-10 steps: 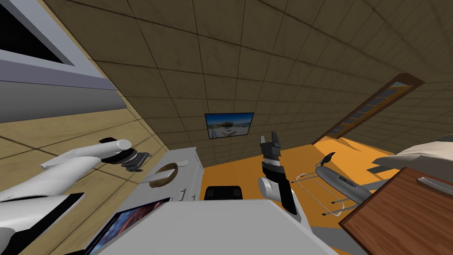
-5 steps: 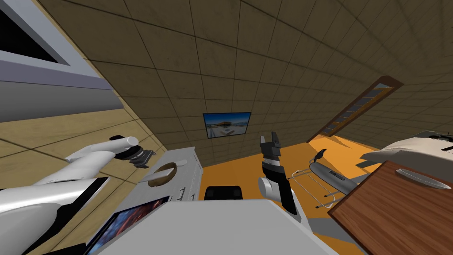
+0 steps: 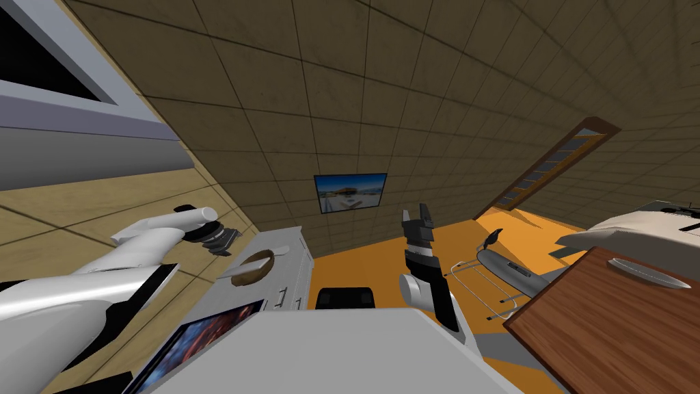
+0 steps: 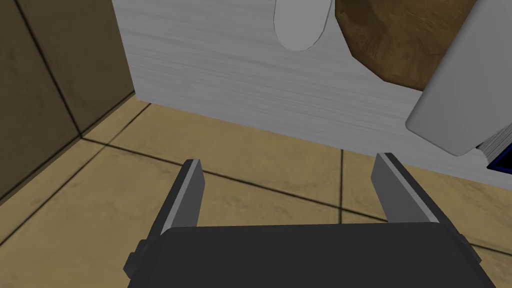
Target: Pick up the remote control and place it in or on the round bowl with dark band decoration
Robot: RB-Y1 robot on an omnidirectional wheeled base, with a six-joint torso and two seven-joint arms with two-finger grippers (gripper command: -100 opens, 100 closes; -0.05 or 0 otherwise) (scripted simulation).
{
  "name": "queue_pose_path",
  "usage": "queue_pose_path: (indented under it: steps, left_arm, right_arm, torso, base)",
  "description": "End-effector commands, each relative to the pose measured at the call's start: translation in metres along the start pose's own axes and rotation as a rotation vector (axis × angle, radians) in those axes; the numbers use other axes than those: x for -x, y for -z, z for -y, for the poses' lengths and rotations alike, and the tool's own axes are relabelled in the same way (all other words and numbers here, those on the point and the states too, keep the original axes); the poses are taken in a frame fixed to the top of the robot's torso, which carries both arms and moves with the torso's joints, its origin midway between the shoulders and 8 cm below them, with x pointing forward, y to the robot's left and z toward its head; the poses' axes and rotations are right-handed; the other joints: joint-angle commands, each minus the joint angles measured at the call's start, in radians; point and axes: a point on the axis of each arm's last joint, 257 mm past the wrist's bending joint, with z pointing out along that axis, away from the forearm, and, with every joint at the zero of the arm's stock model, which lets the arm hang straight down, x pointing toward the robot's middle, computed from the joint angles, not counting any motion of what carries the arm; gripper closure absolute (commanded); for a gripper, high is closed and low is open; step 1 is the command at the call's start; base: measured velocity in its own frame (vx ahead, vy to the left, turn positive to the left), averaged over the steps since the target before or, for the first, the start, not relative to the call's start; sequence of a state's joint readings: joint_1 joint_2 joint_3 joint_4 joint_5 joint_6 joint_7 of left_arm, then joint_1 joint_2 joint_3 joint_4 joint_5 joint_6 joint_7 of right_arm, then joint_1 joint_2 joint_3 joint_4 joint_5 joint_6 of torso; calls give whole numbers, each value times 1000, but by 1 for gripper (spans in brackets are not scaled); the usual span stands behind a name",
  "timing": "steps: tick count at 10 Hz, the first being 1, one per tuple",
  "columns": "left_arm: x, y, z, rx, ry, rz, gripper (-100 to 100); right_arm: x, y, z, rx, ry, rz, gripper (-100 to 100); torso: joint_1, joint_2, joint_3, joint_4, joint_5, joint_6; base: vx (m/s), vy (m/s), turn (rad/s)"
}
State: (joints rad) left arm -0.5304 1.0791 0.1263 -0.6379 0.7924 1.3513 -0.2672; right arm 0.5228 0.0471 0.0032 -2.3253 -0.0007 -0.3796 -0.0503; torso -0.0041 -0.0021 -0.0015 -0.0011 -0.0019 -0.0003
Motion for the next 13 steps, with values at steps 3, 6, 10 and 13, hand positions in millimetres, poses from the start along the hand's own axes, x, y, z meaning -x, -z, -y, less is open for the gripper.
queue_pose_path:
  steps: [3,6,10,13]
  left_arm:
    - [0,0,0,0,0,0,-100]
    - [11,31,8,-3,-1,-4,-100]
    - [15,43,11,-4,-3,-6,0]
    - [15,43,11,-4,-3,-6,0]
  right_arm:
    - [0,0,0,0,0,0,0]
    - [0,0,0,0,0,0,0]
    - [0,0,0,0,0,0,0]
    - [0,0,0,0,0,0,0]
  torso:
    - [1,0,0,0,0,0]
    - [-1,-1,0,0,0,0]
    - [0,-1,0,0,0,0]
    - [0,0,0,0,0,0]
  base:
    - [2,6,21]
    - [10,-16,9]
    - [6,-12,4]
    - [0,0,0]
